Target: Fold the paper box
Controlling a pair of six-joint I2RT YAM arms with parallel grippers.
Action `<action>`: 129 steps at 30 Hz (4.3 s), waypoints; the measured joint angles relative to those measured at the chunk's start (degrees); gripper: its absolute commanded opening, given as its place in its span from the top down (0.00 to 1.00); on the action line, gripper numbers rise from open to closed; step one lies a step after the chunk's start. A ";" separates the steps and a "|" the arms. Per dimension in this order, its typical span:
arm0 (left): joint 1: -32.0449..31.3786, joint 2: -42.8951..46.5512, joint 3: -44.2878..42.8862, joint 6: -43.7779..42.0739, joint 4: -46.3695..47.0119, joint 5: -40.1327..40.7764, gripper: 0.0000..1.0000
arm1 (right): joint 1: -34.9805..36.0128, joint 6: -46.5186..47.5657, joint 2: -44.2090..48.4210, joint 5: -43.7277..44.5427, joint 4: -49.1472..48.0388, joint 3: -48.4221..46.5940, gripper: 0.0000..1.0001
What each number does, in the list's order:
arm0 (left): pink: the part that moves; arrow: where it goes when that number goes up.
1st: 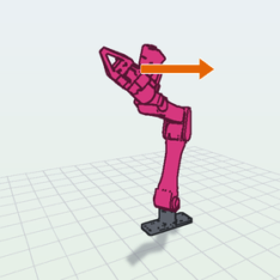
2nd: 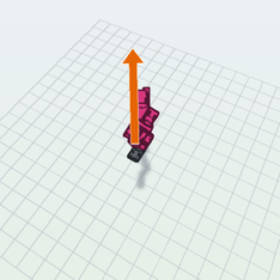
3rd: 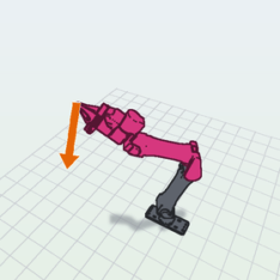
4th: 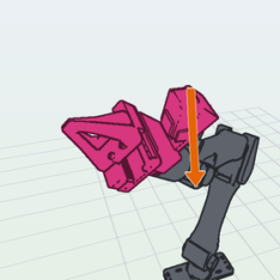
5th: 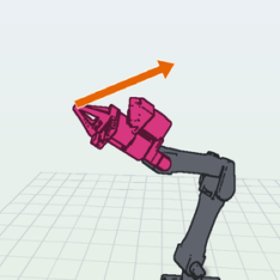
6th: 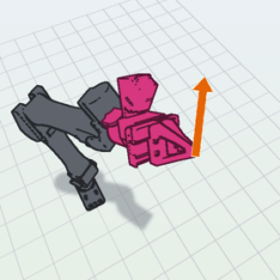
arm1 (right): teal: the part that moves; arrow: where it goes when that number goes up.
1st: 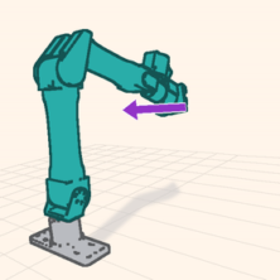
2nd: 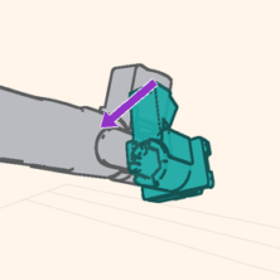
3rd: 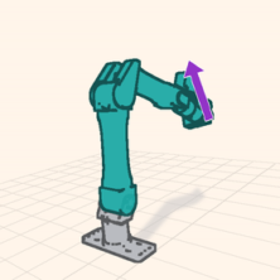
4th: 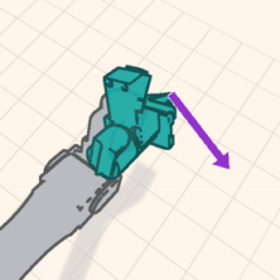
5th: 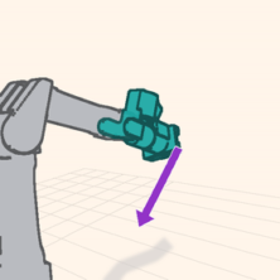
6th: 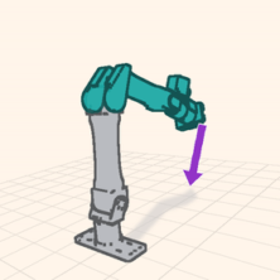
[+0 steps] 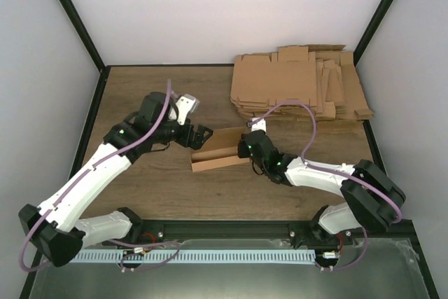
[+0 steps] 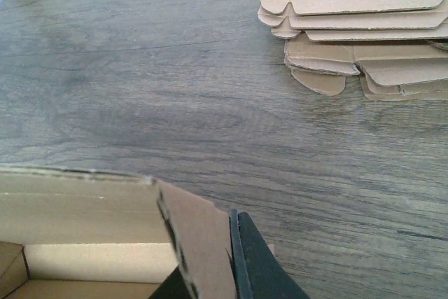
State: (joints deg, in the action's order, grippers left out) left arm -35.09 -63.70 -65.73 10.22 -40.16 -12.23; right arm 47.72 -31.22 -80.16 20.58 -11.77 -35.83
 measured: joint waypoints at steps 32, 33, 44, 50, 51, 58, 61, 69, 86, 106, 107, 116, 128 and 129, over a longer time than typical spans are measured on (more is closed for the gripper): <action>-2.38 -18.34 -5.51 -20.79 0.24 -3.80 0.41 | 0.04 10.88 -0.04 -4.35 -5.46 2.16 0.99; -2.54 -18.71 -5.51 -20.76 0.24 -3.58 0.44 | 0.04 10.99 -0.04 -4.35 -5.46 2.16 0.99; -4.15 -20.79 -5.38 -20.68 0.22 -2.38 0.53 | 0.04 11.30 -0.04 -4.46 -5.46 2.16 0.99; -5.31 -21.20 -4.90 -19.89 0.28 -0.72 0.63 | 0.04 11.78 -0.09 -4.52 -5.49 2.16 0.99; -5.42 -21.42 -4.83 -19.74 0.31 -0.39 0.65 | 0.04 11.91 -0.09 -4.55 -5.51 2.16 0.99; -6.01 -22.64 -4.63 -19.41 0.28 1.92 0.93 | 0.04 12.17 -0.09 -4.57 -5.49 2.16 0.97; -6.25 -22.71 -4.63 -19.93 0.35 2.16 0.96 | 0.04 12.26 -0.09 -4.61 -5.44 2.16 0.95; -8.15 -22.82 -4.63 -19.63 -0.02 0.76 0.96 | 0.15 12.33 0.00 -4.79 -2.25 2.73 0.83; -10.49 -25.20 -4.63 -18.58 0.81 -2.91 0.96 | 0.48 10.45 5.51 -6.10 7.58 4.24 0.57; -11.10 -25.94 -4.63 -17.31 1.14 -3.74 0.96 | 0.48 -1.01 23.71 -15.19 26.97 5.46 0.36; -11.13 -25.94 -4.63 -17.27 1.14 -3.74 0.96 | 0.48 -1.86 24.59 -16.28 27.71 5.46 0.37; -11.28 -27.34 -4.52 -17.03 1.07 -2.99 0.96 | 0.50 -7.58 25.49 -24.76 30.80 6.82 0.40; -11.30 -27.98 -4.17 -17.00 1.03 -2.86 0.96 | 0.50 -14.71 23.15 -32.33 27.10 14.38 0.45; -11.30 -27.98 -4.17 -17.00 1.03 -2.86 0.96 | 0.50 -15.13 23.06 -32.79 26.58 14.99 0.46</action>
State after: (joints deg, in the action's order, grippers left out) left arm -46.39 -91.68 -69.91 -6.79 -39.13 -15.09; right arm 48.23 -46.35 -57.10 -12.21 14.81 -20.84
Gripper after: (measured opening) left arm 0.040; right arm 0.557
